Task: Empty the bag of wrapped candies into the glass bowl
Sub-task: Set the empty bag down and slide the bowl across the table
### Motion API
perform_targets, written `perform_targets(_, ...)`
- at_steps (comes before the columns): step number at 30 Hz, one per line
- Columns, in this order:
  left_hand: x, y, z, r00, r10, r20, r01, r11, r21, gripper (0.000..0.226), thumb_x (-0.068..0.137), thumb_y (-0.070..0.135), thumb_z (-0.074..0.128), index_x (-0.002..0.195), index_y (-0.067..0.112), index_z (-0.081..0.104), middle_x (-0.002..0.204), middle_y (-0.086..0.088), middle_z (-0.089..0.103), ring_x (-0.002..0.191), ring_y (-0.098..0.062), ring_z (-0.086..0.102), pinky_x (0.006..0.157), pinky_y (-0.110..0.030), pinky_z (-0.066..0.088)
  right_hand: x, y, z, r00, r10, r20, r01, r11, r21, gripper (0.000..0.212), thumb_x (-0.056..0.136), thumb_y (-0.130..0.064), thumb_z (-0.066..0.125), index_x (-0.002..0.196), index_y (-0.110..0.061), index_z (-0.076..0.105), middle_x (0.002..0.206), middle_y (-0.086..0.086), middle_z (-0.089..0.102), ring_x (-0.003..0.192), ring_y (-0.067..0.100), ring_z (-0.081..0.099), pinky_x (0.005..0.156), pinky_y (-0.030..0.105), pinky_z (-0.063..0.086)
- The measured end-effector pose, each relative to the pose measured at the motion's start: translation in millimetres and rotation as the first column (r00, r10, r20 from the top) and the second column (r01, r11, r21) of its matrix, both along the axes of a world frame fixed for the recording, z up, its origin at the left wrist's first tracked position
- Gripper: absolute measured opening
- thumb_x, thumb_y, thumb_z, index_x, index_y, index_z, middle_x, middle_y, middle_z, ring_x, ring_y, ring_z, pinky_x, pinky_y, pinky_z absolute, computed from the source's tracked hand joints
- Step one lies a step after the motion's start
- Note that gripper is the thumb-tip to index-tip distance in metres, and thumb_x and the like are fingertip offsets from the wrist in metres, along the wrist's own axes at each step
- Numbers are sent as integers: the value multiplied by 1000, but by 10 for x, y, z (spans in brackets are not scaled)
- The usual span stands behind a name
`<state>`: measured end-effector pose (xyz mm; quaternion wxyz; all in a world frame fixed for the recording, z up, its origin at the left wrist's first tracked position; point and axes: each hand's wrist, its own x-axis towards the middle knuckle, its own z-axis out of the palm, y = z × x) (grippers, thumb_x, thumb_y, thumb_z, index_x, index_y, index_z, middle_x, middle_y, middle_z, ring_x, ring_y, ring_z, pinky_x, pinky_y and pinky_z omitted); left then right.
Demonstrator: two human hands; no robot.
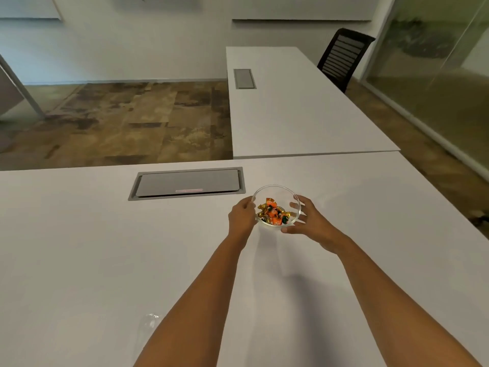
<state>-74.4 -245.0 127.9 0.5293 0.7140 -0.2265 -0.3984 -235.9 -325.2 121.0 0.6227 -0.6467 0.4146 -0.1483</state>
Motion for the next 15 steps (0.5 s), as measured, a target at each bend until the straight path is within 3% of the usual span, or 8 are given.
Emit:
perform_targets(9,-599,-567,-260,996,-47,-80,51,997,50,38,98,11,37,135,10,47,139,-14,52,124,-29,52,97,-40,50,-627,-651,-197,995,6,-104,-2,999,33,96,69,0,78,142,-27,22,152,4,28,132,28,38,106,42,38)
perform_targets(15,-926,-975,-482,995,-25,-101,33,996,81,37,98,12,39,133,9,49,136,-14,55,112,-23,55,94,-38,51,-897,-1121,-413,985,58,-164,-47,996,73,97,70,0,78,143,-27,20,153,3,27,134,27,38,100,35,38)
